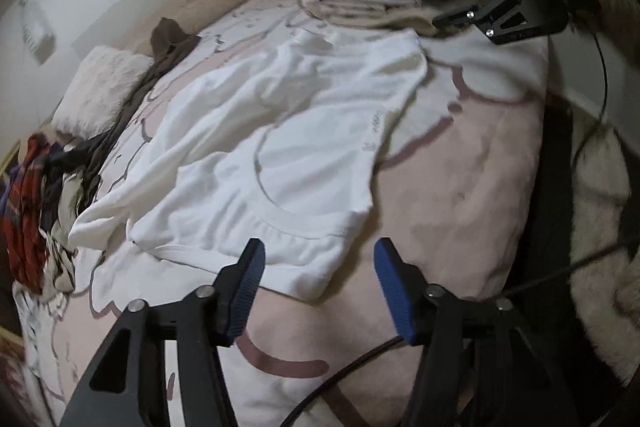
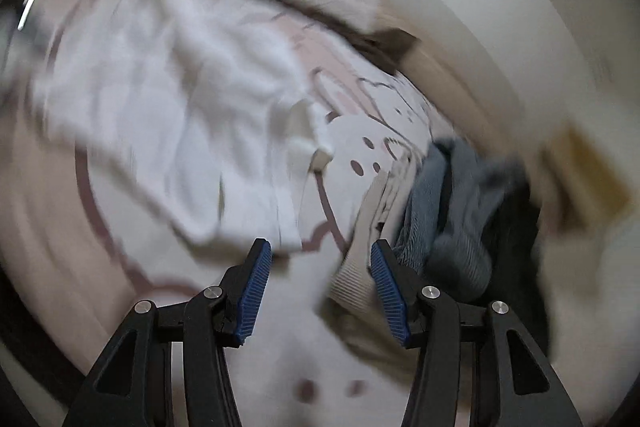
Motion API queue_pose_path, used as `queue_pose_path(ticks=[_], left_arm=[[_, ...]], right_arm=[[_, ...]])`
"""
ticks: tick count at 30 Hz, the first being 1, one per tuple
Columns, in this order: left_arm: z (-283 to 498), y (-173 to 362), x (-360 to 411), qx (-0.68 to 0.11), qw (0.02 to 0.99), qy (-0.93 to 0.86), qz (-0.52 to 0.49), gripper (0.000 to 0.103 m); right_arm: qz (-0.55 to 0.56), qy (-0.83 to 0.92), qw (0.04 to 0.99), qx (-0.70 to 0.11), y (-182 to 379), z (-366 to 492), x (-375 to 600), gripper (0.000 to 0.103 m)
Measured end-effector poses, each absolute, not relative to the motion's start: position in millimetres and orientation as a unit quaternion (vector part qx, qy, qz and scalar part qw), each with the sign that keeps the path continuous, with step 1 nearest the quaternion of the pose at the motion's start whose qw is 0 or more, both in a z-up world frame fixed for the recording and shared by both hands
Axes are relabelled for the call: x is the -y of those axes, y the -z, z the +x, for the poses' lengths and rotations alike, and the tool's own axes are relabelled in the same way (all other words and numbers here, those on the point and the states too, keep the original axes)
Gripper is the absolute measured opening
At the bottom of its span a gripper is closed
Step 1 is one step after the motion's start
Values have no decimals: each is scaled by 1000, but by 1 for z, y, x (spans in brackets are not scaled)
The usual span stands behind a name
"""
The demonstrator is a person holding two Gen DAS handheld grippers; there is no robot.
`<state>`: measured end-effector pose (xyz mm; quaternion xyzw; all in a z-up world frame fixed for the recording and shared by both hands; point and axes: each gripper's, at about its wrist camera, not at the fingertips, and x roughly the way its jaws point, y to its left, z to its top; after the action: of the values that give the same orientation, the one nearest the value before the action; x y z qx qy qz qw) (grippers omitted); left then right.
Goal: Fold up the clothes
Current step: 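Grasp the T-shirt hem corners with the left and right tools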
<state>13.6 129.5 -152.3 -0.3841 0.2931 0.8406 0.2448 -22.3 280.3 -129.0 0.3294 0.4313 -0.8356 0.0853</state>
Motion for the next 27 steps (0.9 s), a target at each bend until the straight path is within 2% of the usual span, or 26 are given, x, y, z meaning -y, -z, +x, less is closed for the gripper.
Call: queue_pose_path(ticks=[5, 10, 12, 19, 21, 22, 24, 25, 26, 27], left_arm=[[17, 168, -142, -320, 221, -838, -384, 54], [15, 179, -149, -348, 200, -834, -378, 43], [11, 181, -149, -358, 193, -833, -375, 35], [8, 188, -150, -362, 202, -829, -375, 21], [5, 186, -148, -347, 203, -833, -379, 7], [2, 184, -145, -333, 202, -837, -383, 5], [-9, 174, -133, -289, 192, -852, -391, 5], [-13, 167, -128, -273, 185, -860, -389, 5], [-15, 158, -122, -260, 177, -869, -383, 5], [-18, 149, -116, -246, 168, -878, -376, 4]], right_arm=[[294, 766, 105, -561, 159, -9, -278, 52], [234, 684, 124, -680, 188, -1, -278, 52], [216, 651, 135, -715, 198, -1, -279, 52], [161, 588, 186, -770, 217, -13, -274, 52], [147, 575, 200, -780, 221, -16, -272, 52], [141, 568, 206, -784, 222, -18, -271, 52], [148, 572, 207, -780, 221, -26, -267, 30], [155, 577, 205, -775, 219, -30, -265, 13], [162, 583, 203, -770, 217, -34, -263, 6], [168, 598, 197, -758, 209, -39, -260, 5]])
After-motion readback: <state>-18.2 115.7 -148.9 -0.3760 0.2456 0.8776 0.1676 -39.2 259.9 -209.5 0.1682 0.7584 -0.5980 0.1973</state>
